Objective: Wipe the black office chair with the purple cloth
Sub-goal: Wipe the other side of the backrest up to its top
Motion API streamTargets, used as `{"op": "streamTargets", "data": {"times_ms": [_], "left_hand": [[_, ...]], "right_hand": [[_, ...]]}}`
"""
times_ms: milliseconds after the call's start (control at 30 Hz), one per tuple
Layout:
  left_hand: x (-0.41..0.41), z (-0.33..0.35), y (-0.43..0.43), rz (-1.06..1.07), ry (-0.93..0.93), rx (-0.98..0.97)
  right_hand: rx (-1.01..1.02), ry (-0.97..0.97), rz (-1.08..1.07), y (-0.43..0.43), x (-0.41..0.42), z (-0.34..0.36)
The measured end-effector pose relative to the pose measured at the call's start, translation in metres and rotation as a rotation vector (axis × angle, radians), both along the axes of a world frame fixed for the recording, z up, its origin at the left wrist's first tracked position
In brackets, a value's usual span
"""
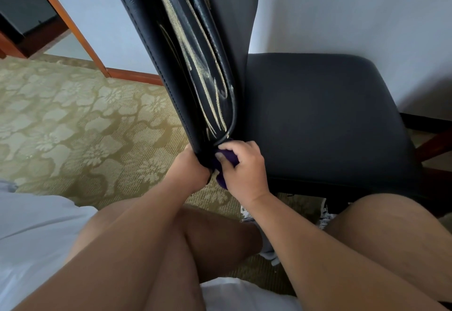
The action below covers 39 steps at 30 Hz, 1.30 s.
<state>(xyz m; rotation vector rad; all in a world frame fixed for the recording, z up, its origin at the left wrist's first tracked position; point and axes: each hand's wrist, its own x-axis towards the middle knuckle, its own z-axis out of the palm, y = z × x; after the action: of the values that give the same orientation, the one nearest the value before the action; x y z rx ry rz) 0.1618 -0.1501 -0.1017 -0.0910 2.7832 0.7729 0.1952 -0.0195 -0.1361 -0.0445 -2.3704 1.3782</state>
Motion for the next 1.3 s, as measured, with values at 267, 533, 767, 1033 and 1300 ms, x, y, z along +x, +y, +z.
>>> {"op": "streamTargets", "data": {"times_ms": [267, 533, 767, 1033, 1300], "left_hand": [[0.004, -0.002, -0.002, 0.036, -0.040, 0.051], [0.000, -0.004, -0.002, 0.032, -0.054, 0.019], [0.003, -0.002, -0.002, 0.012, -0.063, 0.016], [0.005, 0.005, 0.002, -0.012, -0.046, -0.054], [0.004, 0.001, 0.000, 0.014, -0.043, -0.011]], "right_hand": [[0.422, -0.271, 0.007, 0.001, -0.015, -0.008], [-0.194, -0.280, 0.060, 0.008, -0.014, -0.014], [0.406, -0.250, 0.128, -0.003, -0.020, -0.017], [0.078, -0.439, 0.054, 0.002, -0.019, -0.008], [-0.595, -0.316, -0.057, -0.008, -0.001, 0.004]]}}
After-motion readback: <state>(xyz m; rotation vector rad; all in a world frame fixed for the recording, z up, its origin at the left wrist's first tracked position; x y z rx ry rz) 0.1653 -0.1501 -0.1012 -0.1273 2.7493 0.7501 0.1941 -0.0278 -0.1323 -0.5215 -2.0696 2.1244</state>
